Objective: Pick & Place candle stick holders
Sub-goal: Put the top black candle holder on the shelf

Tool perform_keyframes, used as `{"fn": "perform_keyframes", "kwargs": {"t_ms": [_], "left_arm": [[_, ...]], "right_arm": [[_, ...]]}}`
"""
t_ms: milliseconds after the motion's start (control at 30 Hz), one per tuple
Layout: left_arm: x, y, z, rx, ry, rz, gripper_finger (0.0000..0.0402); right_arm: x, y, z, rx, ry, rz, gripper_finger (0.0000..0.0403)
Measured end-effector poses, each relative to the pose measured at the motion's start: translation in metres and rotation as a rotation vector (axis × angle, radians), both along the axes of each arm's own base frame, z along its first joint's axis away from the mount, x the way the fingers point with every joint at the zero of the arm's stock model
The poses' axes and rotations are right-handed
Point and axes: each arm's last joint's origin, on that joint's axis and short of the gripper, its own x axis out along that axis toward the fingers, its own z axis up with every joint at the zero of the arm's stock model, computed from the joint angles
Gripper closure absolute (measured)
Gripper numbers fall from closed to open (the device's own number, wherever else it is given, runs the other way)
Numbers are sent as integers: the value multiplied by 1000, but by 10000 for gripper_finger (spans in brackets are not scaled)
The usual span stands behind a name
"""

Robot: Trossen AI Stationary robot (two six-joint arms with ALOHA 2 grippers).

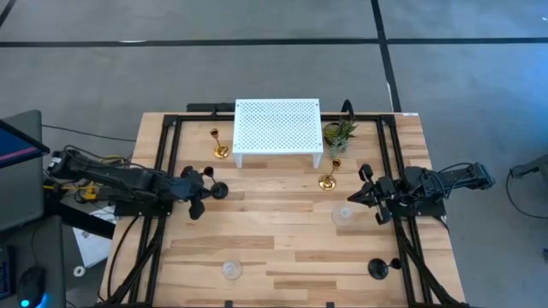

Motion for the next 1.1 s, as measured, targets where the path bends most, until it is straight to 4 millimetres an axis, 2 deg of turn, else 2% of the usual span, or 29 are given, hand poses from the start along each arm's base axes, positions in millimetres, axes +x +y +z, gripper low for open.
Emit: {"fn": "perform_keyframes", "kwargs": {"t_ms": [467, 733, 1100], "left_arm": [[2, 0, -1, -10, 15, 13, 399], [-1, -3, 24, -14, 7, -14, 399], [-5, -16, 42, -6, -39, -79, 399]], "right_arm": [[0, 0, 0, 0, 0, 0, 403], [0, 0, 0, 0, 0, 0, 403], [0, 0, 0, 0, 0, 0, 403]]}}
